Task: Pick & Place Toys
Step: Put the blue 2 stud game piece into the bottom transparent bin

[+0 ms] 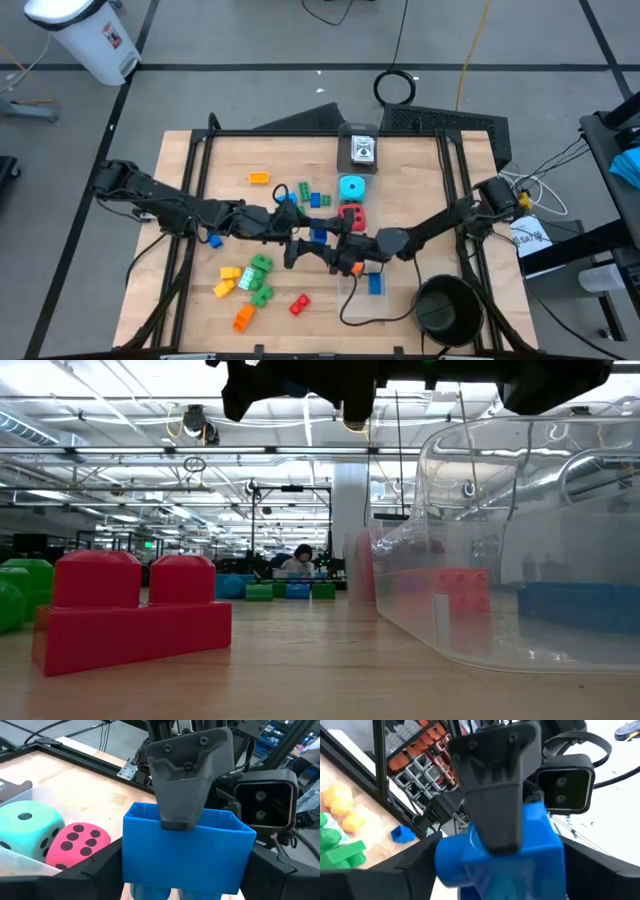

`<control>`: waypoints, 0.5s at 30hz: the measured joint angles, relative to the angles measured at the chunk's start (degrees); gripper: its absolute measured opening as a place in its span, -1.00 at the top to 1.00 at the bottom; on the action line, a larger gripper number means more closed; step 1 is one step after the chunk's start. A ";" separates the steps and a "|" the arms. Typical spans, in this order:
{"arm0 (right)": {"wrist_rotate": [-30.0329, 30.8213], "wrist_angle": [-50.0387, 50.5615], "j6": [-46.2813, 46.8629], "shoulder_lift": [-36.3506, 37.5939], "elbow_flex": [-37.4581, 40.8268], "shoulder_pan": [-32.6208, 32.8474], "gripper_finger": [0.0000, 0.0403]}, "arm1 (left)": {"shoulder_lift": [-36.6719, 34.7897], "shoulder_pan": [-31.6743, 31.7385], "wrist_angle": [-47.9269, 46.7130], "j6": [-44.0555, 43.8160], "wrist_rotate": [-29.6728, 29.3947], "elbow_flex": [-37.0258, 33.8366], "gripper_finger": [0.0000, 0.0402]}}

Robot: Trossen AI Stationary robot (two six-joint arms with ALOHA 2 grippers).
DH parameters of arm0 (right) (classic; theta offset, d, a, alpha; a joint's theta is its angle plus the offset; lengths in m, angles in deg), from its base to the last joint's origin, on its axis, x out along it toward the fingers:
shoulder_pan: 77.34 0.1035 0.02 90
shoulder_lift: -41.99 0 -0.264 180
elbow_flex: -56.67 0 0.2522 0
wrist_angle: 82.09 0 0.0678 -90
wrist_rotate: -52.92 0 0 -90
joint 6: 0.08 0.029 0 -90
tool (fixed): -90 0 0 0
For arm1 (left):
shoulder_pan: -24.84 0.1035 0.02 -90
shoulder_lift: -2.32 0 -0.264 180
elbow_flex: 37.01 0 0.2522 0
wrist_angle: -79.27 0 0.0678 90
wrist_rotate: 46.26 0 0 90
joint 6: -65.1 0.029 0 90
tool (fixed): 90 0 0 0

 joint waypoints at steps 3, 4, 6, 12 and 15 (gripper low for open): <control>1.05 0.02 0.19 0.04 0.00 0.15 -0.35 | 0.00 0.04 -0.02 -1.26 -0.31 0.00 -0.49; 1.79 0.02 -0.29 0.04 0.00 0.35 -0.30 | 0.00 0.07 0.09 -1.97 -0.21 0.00 -0.49; 3.23 0.05 -0.67 0.06 -0.01 0.71 -0.29 | 0.00 0.09 0.12 -2.51 -0.29 0.00 -0.48; 5.89 1.25 5.27 0.13 -0.05 1.39 -0.29 | 0.07 0.07 0.44 -2.18 -0.06 -0.09 -0.81; 6.57 3.21 11.94 0.20 -0.06 1.68 -0.29 | -0.88 0.59 1.02 -2.31 0.37 -0.18 -0.85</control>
